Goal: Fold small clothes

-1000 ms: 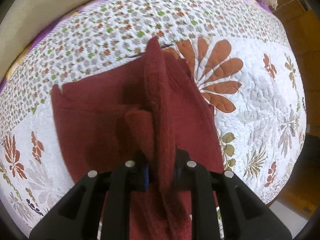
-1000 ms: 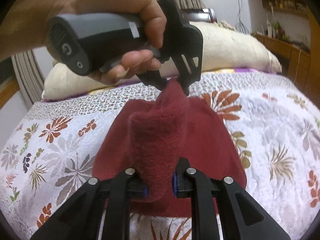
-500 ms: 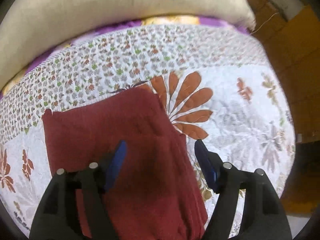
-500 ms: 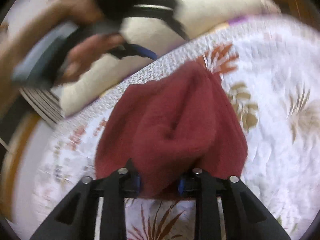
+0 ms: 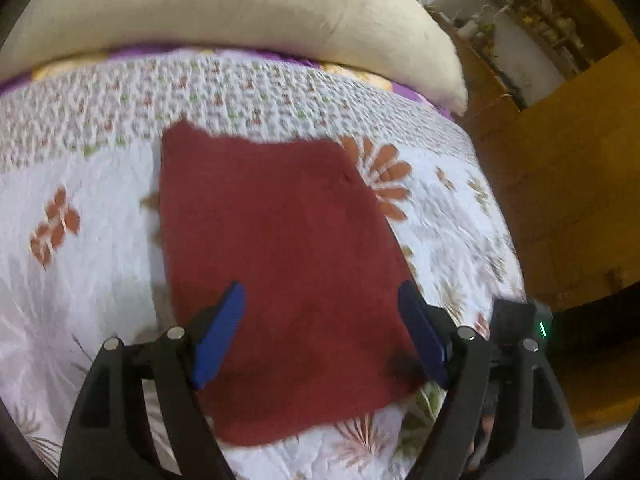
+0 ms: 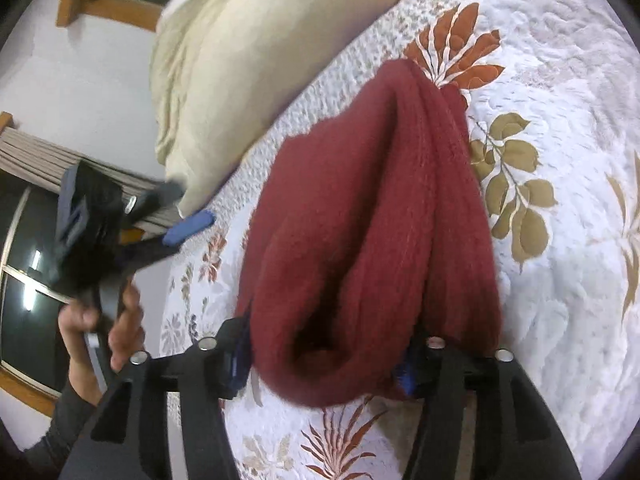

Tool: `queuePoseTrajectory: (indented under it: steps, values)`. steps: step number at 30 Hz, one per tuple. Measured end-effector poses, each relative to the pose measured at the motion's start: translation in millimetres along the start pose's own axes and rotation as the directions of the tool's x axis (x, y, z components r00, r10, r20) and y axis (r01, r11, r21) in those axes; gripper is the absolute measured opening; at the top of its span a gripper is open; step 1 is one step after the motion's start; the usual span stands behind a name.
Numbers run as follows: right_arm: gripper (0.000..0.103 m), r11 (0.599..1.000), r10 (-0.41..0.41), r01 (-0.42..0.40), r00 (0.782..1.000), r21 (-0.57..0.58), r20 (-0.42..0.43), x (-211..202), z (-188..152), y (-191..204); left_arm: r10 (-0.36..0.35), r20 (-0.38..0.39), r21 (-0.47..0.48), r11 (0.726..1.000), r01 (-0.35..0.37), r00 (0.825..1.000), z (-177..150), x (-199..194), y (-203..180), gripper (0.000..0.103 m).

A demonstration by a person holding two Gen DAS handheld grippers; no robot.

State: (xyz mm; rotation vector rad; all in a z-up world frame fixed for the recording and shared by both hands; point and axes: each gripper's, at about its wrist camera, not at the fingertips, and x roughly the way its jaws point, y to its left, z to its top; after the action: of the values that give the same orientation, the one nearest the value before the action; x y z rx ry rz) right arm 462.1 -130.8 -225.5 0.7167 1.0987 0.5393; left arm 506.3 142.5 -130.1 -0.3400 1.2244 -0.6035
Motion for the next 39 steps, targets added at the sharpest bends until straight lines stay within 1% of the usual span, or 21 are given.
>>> queuePoseTrajectory:
  steps: [1, 3, 8, 11, 13, 14, 16, 18, 20, 22, 23, 24, 26, 27, 28, 30, 32, 33, 35, 38, 39]
  values:
    - [0.028, 1.0, -0.014, 0.014, 1.0, -0.001, -0.007, -1, 3, 0, -0.021, 0.002, 0.009, 1.0, 0.021, 1.0, -6, -3, 0, 0.076]
    - [0.023, 1.0, -0.016, 0.016, 1.0, 0.004, -0.014, -6, 8, -1, -0.074, -0.007, 0.03, 0.997, 0.074, 0.997, -17, -7, -2, 0.076]
    - [0.022, 0.997, -0.012, 0.013, 1.0, 0.071, -0.011, -18, 6, -23, -0.193, -0.061, 0.062, 0.979, 0.196, 0.979, -42, 5, -8, 0.076]
    - [0.035, 0.995, 0.003, 0.004, 0.998, 0.097, -0.065, -7, -2, -38, -0.23, -0.102, 0.047, 0.971, 0.236, 0.968, -51, 23, -6, 0.076]
    - [0.044, 0.996, 0.01, -0.008, 1.0, 0.088, -0.02, -25, 2, -32, -0.246, -0.12, 0.017, 0.968, 0.25, 0.962, -54, 33, 3, 0.076]
    - [0.046, 0.996, 0.015, -0.018, 0.999, 0.086, 0.035, -40, 8, -27, -0.266, -0.127, 0.005, 0.963, 0.269, 0.956, -56, 37, 7, 0.076]
    - [0.046, 0.995, 0.035, -0.042, 0.996, 0.089, 0.083, -54, 22, -18, -0.29, -0.132, -0.021, 0.957, 0.29, 0.948, -60, 43, 13, 0.076]
    - [0.047, 0.993, 0.064, -0.067, 0.997, 0.093, 0.035, -44, 37, -10, -0.309, -0.134, -0.043, 0.951, 0.306, 0.942, -63, 46, 18, 0.076]
    - [0.047, 0.994, 0.074, -0.07, 0.996, 0.086, -0.053, -19, 49, -4, -0.306, -0.139, -0.044, 0.952, 0.303, 0.942, -67, 47, 19, 0.076]
    - [0.048, 0.993, -0.064, 0.076, 0.99, 0.09, -0.129, 6, 56, -6, -0.303, -0.154, -0.042, 0.953, 0.3, 0.94, -69, 50, 18, 0.076]
    - [0.048, 0.983, -0.108, 0.129, 0.981, 0.127, -0.161, 17, 57, -12, -0.298, -0.162, -0.035, 0.954, 0.296, 0.941, -70, 51, 16, 0.076]
    - [0.048, 0.982, -0.085, 0.113, 0.98, 0.153, -0.179, 21, 56, -13, -0.295, -0.168, -0.031, 0.955, 0.294, 0.941, -69, 51, 16, 0.076]
    - [0.044, 0.986, -0.044, 0.079, 0.974, 0.15, -0.222, 29, 50, -14, -0.302, -0.186, -0.023, 0.953, 0.303, 0.935, -71, 54, 12, 0.076]
    - [0.024, 0.987, -0.051, 0.085, 0.969, 0.133, -0.242, 33, 47, -13, -0.305, -0.191, -0.013, 0.951, 0.308, 0.933, -71, 54, 9, 0.073]
    - [0.017, 0.988, -0.063, 0.096, 0.967, 0.122, -0.248, 32, 47, -13, -0.312, -0.195, -0.002, 0.948, 0.318, 0.93, -71, 54, 6, 0.072]
    - [0.013, 0.992, -0.069, 0.089, 0.977, 0.092, -0.201, 23, 52, -9, -0.317, -0.198, 0.031, 0.944, 0.329, 0.928, -73, 54, -3, 0.067]
    - [0.013, 0.994, -0.035, 0.049, 0.99, 0.099, -0.133, 6, 56, -12, -0.289, -0.218, -0.017, 0.956, 0.292, 0.932, -73, 68, 3, 0.066]
    - [0.013, 0.993, -0.034, 0.048, 0.99, 0.107, -0.133, 9, 54, -17, -0.281, -0.24, -0.058, 0.96, 0.275, 0.929, -73, 79, 10, 0.065]
    - [0.018, 0.993, -0.034, 0.055, 0.981, 0.108, -0.19, 21, 47, -25, -0.254, -0.253, -0.065, 0.967, 0.246, 0.933, -75, 90, 16, 0.064]
    - [0.038, 0.988, 0.053, -0.027, 0.985, 0.153, -0.166, 24, 56, -24, -0.273, -0.248, -0.051, 0.962, 0.269, 0.93, -77, 88, 15, 0.065]
    - [0.049, 0.984, 0.069, -0.044, 0.988, 0.173, -0.142, 25, 65, -22, -0.274, -0.252, -0.049, 0.961, 0.271, 0.928, -78, 89, 16, 0.065]
